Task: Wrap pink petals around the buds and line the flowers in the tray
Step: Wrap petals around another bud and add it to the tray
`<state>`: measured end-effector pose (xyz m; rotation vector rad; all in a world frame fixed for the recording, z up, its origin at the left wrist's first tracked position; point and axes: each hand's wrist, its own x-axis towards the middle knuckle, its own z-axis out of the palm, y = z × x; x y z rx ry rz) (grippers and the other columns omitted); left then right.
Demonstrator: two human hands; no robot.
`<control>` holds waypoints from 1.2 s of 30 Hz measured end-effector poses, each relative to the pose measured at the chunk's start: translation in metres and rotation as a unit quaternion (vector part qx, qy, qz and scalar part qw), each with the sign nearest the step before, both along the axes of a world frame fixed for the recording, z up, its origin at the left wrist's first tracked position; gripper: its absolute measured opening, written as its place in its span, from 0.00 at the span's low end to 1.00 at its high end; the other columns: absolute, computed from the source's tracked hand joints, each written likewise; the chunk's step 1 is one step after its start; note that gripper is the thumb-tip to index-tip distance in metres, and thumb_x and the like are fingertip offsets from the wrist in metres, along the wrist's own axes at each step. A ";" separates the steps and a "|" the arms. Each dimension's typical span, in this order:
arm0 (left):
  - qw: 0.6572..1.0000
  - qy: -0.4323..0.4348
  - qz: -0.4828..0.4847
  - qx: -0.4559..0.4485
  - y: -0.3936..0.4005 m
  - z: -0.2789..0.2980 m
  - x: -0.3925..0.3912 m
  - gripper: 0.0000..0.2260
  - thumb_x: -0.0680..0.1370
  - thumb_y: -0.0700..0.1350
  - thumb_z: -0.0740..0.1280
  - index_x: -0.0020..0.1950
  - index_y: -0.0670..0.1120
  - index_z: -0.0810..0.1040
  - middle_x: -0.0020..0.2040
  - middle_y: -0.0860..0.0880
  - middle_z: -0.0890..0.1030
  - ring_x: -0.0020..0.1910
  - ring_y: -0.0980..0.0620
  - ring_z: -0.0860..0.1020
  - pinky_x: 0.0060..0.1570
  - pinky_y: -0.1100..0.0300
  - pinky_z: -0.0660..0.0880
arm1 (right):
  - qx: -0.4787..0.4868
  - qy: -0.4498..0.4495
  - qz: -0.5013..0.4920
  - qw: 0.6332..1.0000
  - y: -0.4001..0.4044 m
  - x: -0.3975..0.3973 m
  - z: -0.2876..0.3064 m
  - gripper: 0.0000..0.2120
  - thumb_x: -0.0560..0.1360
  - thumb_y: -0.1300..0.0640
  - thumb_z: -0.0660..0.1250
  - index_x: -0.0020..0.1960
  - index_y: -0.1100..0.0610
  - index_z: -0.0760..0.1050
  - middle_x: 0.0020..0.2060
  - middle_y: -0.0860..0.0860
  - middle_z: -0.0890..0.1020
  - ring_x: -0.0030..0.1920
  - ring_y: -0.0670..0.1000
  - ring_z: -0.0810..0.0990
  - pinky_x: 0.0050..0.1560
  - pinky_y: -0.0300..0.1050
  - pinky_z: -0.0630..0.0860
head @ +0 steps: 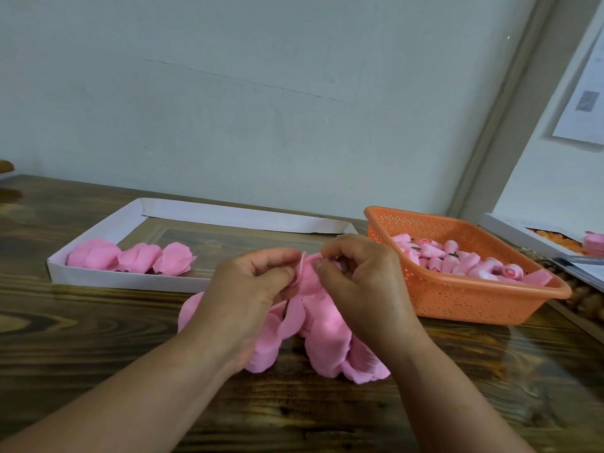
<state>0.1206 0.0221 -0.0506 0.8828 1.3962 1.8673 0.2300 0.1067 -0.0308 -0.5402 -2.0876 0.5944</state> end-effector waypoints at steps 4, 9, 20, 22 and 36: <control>0.997 0.066 -0.046 0.004 -0.002 -0.002 0.000 0.10 0.74 0.39 0.70 0.53 0.50 0.83 0.47 0.52 0.86 0.48 0.55 0.83 0.45 0.65 0.80 | -0.016 0.004 -0.011 1.000 0.002 0.000 0.000 0.10 0.72 0.65 0.68 0.35 0.53 0.77 0.30 0.43 0.75 0.32 0.40 0.73 0.32 0.31 0.68; 0.971 0.237 0.016 0.015 -0.003 -0.003 0.006 0.12 0.75 0.43 0.69 0.55 0.58 0.81 0.43 0.63 0.84 0.46 0.66 0.80 0.39 0.76 0.73 | -0.013 0.005 -0.007 1.000 0.000 -0.001 0.000 0.09 0.72 0.66 0.68 0.36 0.55 0.78 0.29 0.43 0.75 0.32 0.40 0.72 0.32 0.31 0.67; 0.975 0.208 0.073 0.014 -0.004 0.001 0.005 0.08 0.78 0.41 0.65 0.46 0.51 0.84 0.39 0.53 0.85 0.40 0.58 0.82 0.36 0.68 0.78 | 0.004 -0.043 0.000 0.999 -0.002 -0.004 -0.003 0.11 0.71 0.66 0.68 0.33 0.53 0.78 0.26 0.41 0.73 0.31 0.39 0.72 0.32 0.30 0.65; 0.989 0.136 0.050 0.014 -0.004 0.002 0.004 0.06 0.74 0.42 0.70 0.50 0.48 0.83 0.41 0.51 0.85 0.40 0.57 0.83 0.36 0.67 0.79 | -0.009 -0.019 -0.002 1.000 -0.001 -0.003 -0.003 0.12 0.71 0.66 0.68 0.33 0.53 0.77 0.26 0.42 0.74 0.31 0.40 0.73 0.32 0.31 0.66; 0.972 0.213 0.098 0.006 -0.003 -0.001 0.004 0.08 0.75 0.38 0.68 0.38 0.47 0.82 0.39 0.56 0.84 0.37 0.62 0.81 0.35 0.72 0.76 | 0.005 -0.073 0.010 0.997 -0.005 -0.003 -0.001 0.09 0.73 0.66 0.67 0.36 0.57 0.78 0.27 0.41 0.72 0.31 0.39 0.71 0.32 0.31 0.65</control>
